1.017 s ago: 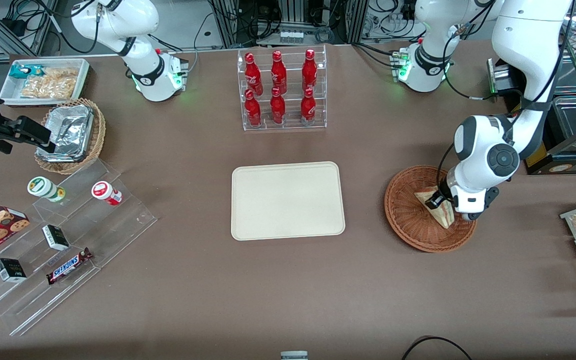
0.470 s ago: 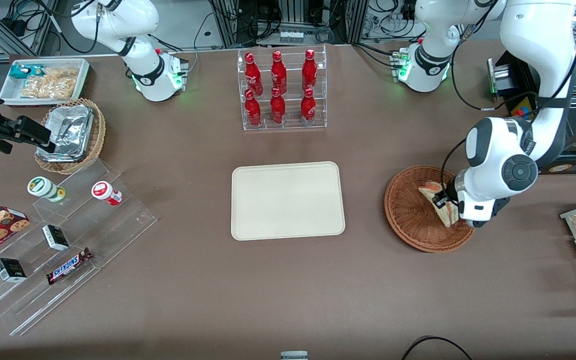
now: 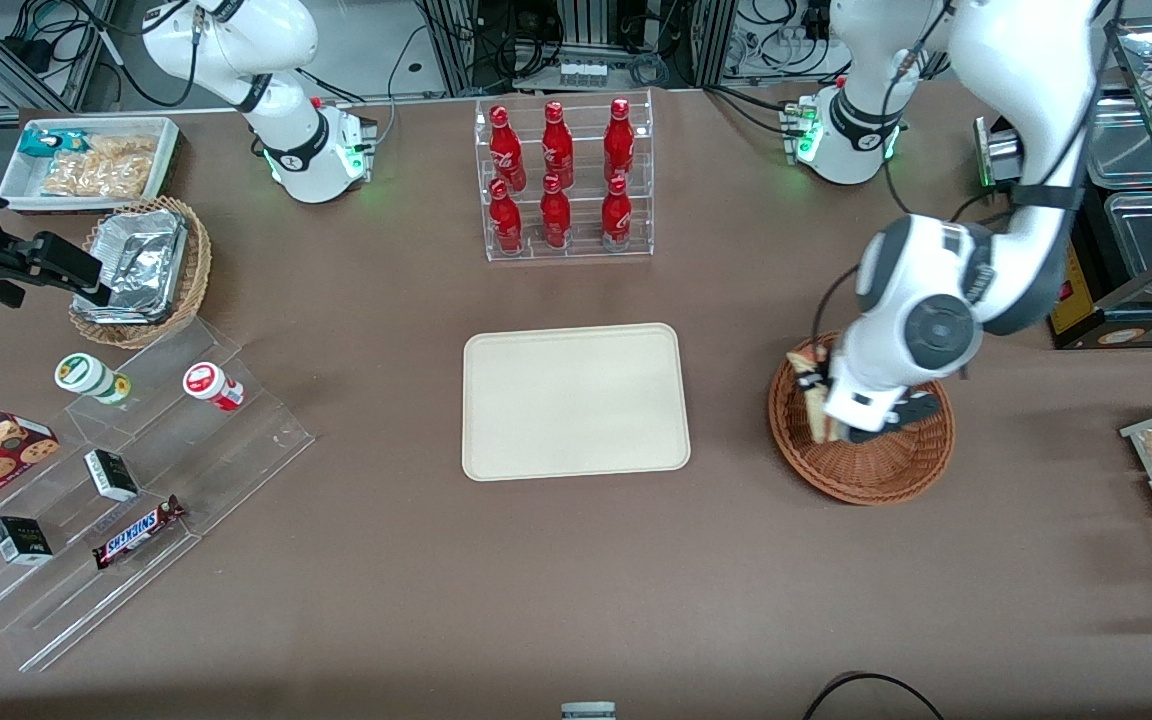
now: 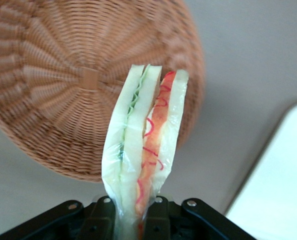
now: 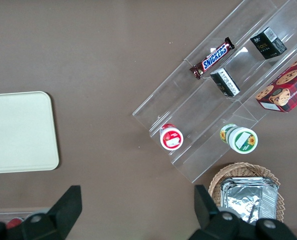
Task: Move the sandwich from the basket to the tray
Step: 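Lift the sandwich and carry it with the left gripper over the cream tray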
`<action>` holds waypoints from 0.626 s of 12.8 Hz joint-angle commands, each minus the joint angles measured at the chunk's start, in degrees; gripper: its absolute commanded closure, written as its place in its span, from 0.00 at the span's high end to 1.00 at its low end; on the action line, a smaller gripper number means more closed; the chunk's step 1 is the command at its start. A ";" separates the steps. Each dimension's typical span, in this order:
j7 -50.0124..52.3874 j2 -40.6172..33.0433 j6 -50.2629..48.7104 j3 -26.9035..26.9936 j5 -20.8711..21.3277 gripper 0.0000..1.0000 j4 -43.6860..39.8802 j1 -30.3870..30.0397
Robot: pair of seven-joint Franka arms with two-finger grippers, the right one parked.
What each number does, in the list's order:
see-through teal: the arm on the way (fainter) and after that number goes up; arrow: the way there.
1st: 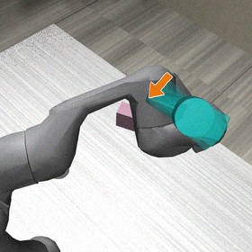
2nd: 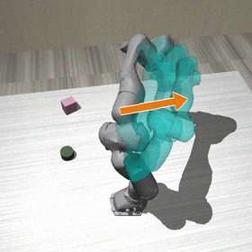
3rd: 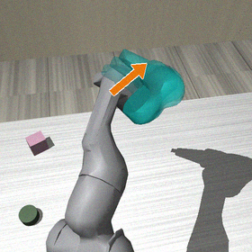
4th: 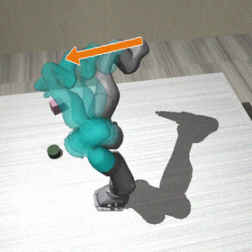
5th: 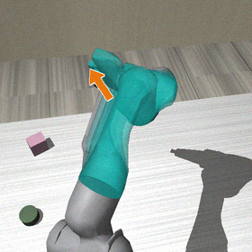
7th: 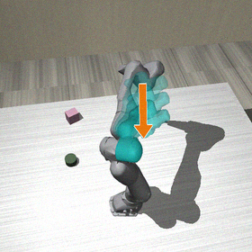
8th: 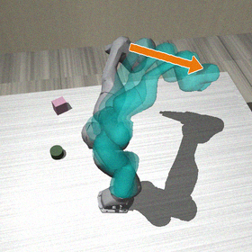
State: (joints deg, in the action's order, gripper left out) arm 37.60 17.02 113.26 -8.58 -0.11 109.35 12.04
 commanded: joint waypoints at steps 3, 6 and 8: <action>-2.89 7.04 -0.68 0.49 -0.07 0.07 -9.75 7.98; 2.36 13.37 -0.41 0.49 -0.60 0.06 -17.22 13.35; 6.15 16.62 -0.41 0.49 -0.68 0.06 -21.53 16.33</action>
State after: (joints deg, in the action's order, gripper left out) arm 40.77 29.53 113.74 -8.76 -0.22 93.97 25.69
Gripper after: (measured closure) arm 0.846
